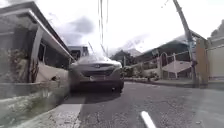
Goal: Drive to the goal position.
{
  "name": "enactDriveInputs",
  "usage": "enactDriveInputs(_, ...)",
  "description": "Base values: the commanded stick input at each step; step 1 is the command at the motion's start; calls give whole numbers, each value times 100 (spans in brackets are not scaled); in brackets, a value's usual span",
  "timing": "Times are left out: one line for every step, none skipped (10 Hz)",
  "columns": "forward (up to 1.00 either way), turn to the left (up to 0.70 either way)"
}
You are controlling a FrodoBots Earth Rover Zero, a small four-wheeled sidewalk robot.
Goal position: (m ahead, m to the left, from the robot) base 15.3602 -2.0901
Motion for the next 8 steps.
enactDriveInputs(0, -70)
enactDriveInputs(0, -70)
enactDriveInputs(0, -70)
enactDriveInputs(0, -70)
enactDriveInputs(0, -70)
enactDriveInputs(0, -70)
enactDriveInputs(0, -70)
enactDriveInputs(0, -70)
